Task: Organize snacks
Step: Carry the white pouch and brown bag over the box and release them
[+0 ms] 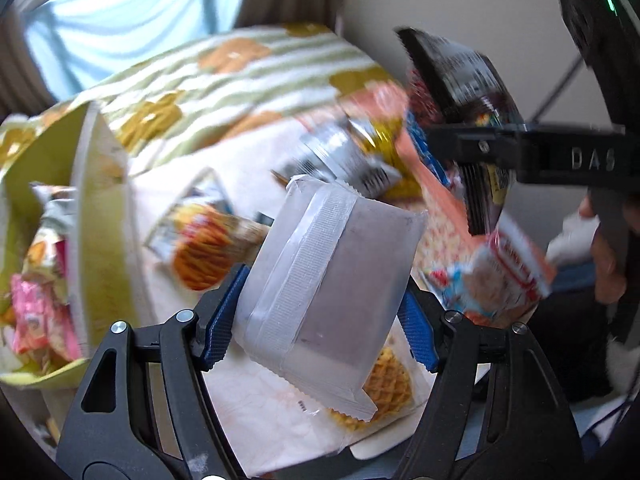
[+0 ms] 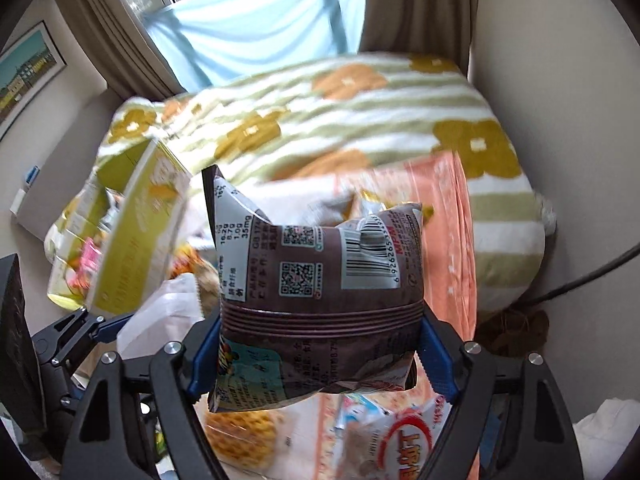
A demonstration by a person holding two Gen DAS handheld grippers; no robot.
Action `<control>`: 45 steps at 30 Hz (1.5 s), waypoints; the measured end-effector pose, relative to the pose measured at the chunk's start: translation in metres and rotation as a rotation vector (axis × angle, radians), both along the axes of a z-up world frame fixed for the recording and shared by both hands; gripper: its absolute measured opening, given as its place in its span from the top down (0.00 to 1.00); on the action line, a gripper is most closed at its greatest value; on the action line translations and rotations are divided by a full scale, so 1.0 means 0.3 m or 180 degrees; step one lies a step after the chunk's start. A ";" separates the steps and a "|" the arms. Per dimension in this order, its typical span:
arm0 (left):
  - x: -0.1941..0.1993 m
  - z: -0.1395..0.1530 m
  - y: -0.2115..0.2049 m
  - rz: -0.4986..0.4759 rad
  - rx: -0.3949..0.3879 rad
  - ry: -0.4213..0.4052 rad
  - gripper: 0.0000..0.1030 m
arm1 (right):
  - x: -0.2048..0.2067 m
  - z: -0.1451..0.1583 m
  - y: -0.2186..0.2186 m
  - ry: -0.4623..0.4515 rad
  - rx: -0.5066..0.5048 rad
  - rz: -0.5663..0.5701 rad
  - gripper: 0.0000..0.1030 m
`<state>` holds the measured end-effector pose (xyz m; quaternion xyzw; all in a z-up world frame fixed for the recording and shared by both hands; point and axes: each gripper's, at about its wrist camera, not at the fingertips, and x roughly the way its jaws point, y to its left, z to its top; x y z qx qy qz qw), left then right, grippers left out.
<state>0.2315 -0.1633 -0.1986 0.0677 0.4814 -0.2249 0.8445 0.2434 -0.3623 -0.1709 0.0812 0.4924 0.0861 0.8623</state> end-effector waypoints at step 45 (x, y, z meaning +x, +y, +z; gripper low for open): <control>0.183 0.036 1.189 0.1262 -0.0463 0.0152 0.00 | 0.168 0.072 1.011 -0.0011 0.0118 0.0742 0.23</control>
